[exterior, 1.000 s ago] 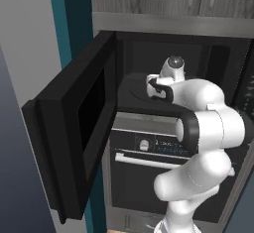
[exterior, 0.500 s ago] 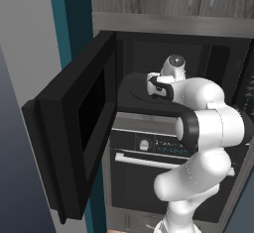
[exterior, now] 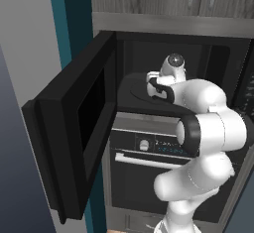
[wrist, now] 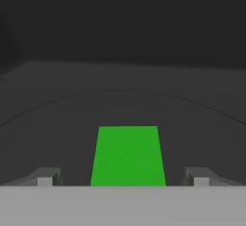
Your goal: Place the sponge inside the microwave to prepare for sanitizing.
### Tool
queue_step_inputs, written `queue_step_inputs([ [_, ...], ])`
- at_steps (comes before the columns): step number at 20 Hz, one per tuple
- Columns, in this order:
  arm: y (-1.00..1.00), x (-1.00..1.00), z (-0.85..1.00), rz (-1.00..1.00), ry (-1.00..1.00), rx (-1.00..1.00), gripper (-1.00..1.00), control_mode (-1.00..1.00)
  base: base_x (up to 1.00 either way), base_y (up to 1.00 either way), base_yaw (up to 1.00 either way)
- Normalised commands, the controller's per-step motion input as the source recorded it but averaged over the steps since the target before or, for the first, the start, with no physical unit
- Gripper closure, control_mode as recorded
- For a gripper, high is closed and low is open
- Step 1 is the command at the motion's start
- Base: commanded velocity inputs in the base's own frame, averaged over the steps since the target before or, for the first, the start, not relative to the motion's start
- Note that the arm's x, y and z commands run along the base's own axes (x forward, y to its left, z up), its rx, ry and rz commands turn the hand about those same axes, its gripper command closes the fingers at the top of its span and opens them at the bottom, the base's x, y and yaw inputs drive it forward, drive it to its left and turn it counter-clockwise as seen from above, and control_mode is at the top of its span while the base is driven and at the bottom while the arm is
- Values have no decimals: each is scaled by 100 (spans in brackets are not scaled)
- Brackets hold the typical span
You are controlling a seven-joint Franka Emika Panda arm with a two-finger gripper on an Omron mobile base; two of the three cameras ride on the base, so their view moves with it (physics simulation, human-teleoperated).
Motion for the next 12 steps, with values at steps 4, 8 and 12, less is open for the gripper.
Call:
queue_step_inputs([
  [4,10,-37,0,2,-17,-6,-100,-100,0,0,0],
  [8,0,-51,19,1,-8,-7,-100,-100,0,0,0],
  [12,12,-64,53,0,0,-1,-100,-100,0,0,0],
])
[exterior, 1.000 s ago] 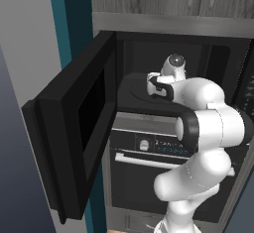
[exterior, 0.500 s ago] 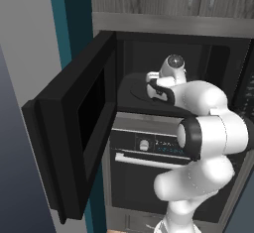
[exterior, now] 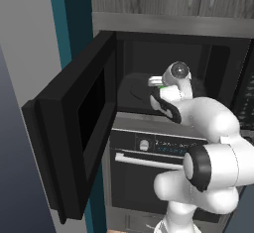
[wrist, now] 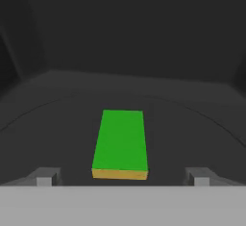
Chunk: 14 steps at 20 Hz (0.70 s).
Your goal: Place the sponge inside the microwave to prepare for sanitizing.
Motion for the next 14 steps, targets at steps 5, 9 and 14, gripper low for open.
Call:
queue_step_inputs([
  [5,9,-97,52,0,0,0,-100,-100,0,0,0],
  [9,0,-100,44,0,0,0,-100,-100,0,0,0],
  [14,10,-100,46,0,0,0,-100,-100,0,0,0],
])
